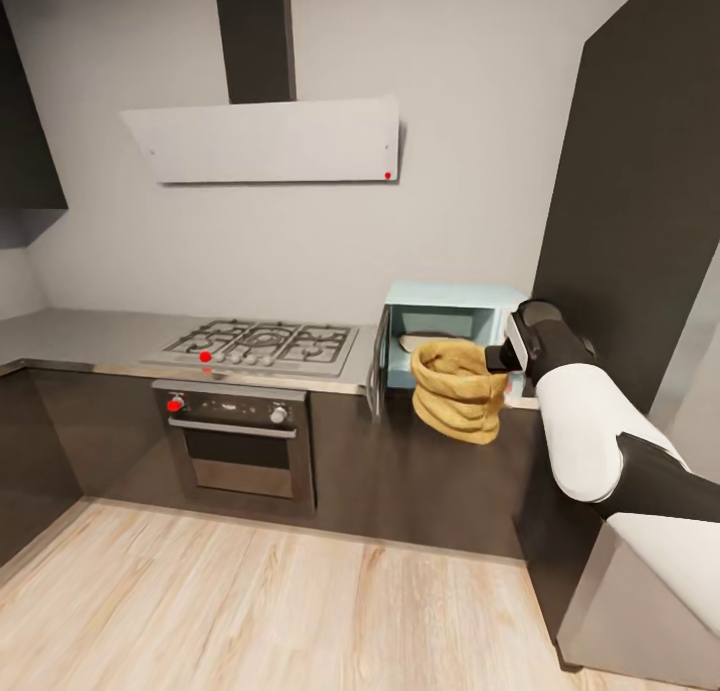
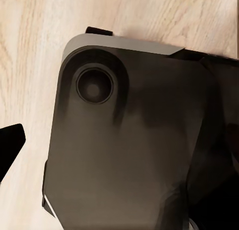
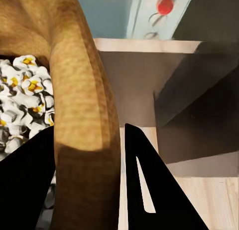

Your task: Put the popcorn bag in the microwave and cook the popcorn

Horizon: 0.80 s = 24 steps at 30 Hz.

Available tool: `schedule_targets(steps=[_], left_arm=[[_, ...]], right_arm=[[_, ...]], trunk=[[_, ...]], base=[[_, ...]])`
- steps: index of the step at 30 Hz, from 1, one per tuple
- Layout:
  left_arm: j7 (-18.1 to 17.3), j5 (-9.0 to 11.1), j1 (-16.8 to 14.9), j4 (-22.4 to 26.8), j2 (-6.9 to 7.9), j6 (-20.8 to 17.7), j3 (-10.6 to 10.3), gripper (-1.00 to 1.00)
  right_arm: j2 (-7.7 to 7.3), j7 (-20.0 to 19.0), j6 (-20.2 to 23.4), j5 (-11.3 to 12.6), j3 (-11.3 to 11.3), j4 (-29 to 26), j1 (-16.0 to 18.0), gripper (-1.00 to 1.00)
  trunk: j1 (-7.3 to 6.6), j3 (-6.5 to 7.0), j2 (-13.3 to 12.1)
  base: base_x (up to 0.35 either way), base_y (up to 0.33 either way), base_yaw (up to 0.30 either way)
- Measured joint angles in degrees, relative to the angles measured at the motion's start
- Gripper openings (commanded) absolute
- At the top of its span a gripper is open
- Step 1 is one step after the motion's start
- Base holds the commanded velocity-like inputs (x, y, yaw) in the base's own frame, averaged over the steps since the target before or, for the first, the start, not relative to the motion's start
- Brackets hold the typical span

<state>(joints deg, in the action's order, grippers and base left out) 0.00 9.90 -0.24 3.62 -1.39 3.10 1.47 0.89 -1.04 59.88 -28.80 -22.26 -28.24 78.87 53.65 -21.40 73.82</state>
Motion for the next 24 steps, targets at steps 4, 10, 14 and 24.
schedule_targets(steps=[4,10,14,24], left_arm=[[0.0,0.0,0.0,0.0,0.00,0.0,0.0,1.00],[0.1,0.0,0.0,0.0,0.00,0.0,0.0,1.00],[0.1,0.0,0.0,0.0,0.00,0.0,0.0,1.00],[0.1,0.1,0.0,0.0,0.00,0.0,0.1,1.00]], right_arm=[[0.00,0.0,0.0,-0.1,0.0,-0.1,0.0,-1.00],[-0.06,0.1,0.0,-0.2,0.1,-0.9,0.0,-1.00],[-0.18,0.1,0.0,-0.4,0.1,-1.7,0.0,-1.00],[-0.18,0.1,0.0,-0.4,0.1,-2.5,0.0,-1.00]], trunk=[[0.00,0.00,0.0],[0.00,0.00,0.0],[0.00,0.00,0.0],[0.03,0.00,0.0]], base=[[0.305,0.000,0.000],[0.302,0.000,0.000],[0.272,-0.016,0.000],[0.094,-0.035,0.000]])
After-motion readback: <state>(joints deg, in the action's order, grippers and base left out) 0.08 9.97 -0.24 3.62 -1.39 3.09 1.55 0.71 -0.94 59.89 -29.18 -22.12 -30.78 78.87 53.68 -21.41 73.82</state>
